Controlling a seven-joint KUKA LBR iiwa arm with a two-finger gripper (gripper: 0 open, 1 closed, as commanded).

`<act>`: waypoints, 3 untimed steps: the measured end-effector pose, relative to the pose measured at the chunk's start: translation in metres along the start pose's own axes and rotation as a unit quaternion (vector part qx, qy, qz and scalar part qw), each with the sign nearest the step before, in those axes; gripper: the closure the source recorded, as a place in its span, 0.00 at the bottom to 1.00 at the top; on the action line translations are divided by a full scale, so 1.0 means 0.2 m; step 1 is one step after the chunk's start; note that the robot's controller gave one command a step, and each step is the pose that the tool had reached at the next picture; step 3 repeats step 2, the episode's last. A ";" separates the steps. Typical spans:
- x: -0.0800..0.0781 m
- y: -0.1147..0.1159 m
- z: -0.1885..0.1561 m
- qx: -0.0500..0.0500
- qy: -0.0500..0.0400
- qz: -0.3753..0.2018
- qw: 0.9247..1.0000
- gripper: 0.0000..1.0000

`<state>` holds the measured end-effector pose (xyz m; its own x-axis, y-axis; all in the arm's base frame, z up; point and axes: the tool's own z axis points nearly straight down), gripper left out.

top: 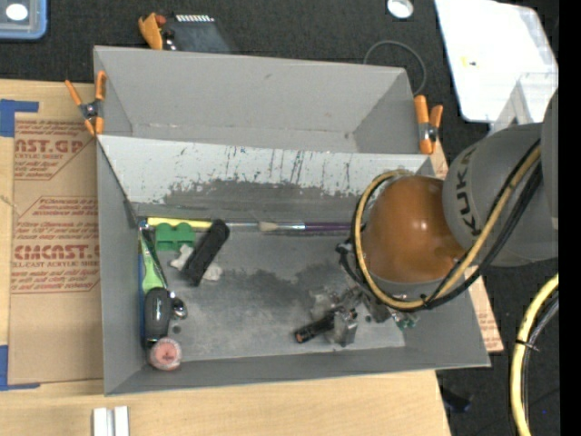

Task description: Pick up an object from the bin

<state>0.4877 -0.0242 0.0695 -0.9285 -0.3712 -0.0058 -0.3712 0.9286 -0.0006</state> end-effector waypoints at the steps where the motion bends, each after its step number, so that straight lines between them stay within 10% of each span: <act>1: 0.00 0.00 0.00 0.000 0.000 0.000 1.000 1.00; 3: 0.01 0.01 -0.10 -0.002 0.004 0.000 1.000 1.00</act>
Offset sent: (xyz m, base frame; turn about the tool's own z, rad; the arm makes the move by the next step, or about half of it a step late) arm 0.0001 0.0001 0.0552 0.0000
